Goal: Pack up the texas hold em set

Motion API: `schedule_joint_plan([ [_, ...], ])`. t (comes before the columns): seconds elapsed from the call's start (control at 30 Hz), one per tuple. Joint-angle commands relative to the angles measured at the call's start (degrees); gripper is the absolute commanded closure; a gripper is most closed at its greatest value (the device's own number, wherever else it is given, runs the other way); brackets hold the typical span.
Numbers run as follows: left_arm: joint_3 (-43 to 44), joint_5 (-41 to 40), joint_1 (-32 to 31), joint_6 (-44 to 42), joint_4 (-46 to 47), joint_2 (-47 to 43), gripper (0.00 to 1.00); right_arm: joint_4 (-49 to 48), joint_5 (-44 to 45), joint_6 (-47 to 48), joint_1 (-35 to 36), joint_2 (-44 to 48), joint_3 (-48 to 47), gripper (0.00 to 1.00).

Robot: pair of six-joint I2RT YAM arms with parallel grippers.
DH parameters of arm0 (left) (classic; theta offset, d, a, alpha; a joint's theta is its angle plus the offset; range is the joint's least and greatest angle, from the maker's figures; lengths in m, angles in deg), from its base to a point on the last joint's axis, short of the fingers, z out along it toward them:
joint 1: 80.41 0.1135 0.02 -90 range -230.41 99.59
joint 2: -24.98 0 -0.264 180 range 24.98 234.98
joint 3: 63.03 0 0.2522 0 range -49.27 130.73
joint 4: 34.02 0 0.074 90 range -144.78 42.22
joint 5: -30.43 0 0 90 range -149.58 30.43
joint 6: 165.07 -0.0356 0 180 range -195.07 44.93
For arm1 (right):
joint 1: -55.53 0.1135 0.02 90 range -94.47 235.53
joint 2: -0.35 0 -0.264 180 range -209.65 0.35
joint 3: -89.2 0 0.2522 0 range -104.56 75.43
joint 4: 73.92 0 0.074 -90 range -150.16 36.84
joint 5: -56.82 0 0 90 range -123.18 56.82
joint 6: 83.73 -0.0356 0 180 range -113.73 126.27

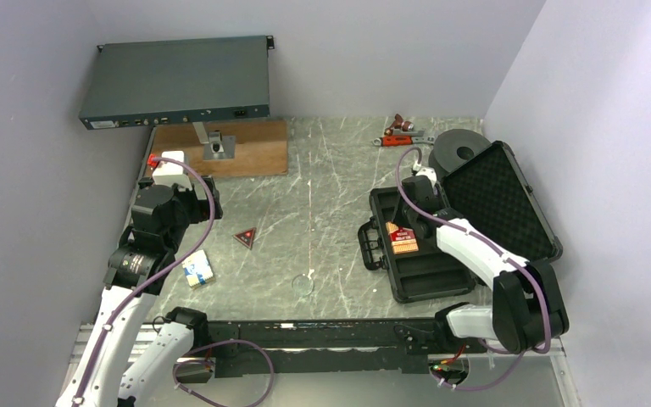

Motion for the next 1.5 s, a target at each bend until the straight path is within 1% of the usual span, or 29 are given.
schedule_joint_plan([
  [0.0,0.9,-0.2,0.2,-0.7,1.7,-0.4,0.01,6.6,-0.7,0.4,-0.2,1.8,-0.2,0.7],
  [0.13,0.8,-0.1,0.2,-0.7,1.7,-0.4,0.01,7.7,-1.5,1.0,-0.2,4.9,-2.6,0.64],
  [0.23,0.9,-0.2,0.2,-0.6,1.7,-0.6,0.01,8.4,-1.9,0.8,-0.2,7.5,-3.4,0.63],
  [0.3,0.8,-0.2,0.2,-0.7,1.8,-0.6,0.01,8.9,-2.5,0.5,-0.2,8.7,-3.3,0.65],
  [0.47,0.9,-0.1,0.2,-0.6,1.7,-0.6,0.0,8.5,-5.7,0.1,-0.2,9.9,-2.4,0.84],
  [0.53,0.9,-0.1,0.2,-0.6,1.7,-0.6,0.02,7.6,-6.9,-0.2,-0.2,9.5,-2.0,0.92],
  [0.6,0.8,-0.1,0.2,-0.6,1.7,-0.6,0.02,6.5,-8.3,-0.7,-0.2,8.4,-1.6,0.97],
  [0.67,0.8,-0.1,0.2,-0.6,1.7,-0.6,0.02,5.0,-9.3,-1.2,-0.2,7.0,-1.1,1.0],
  [0.73,0.9,-0.2,0.2,-0.6,1.7,-0.5,0.02,3.7,-9.3,-1.6,-0.2,5.4,-0.3,1.0],
  [0.9,0.8,-0.2,0.2,-0.6,1.7,-0.7,0.02,3.5,-6.0,-2.0,-0.2,1.2,2.1,1.0],
  [1.07,0.8,-0.1,0.2,-0.6,1.7,-0.8,0.02,3.1,-6.0,-2.9,-0.2,0.1,5.3,1.0],
  [1.2,0.7,0.1,0.2,-0.6,1.8,-0.8,0.02,3.4,-6.3,-3.4,-0.2,0.9,6.5,1.0],
  [1.37,0.8,0.2,0.2,-0.6,1.7,-0.9,0.02,5.9,-6.1,-3.1,-0.2,4.3,5.2,1.0],
  [1.47,0.9,0.2,0.2,-0.6,1.7,-0.8,0.02,7.8,-4.7,-3.0,-0.2,8.0,4.3,0.96],
])
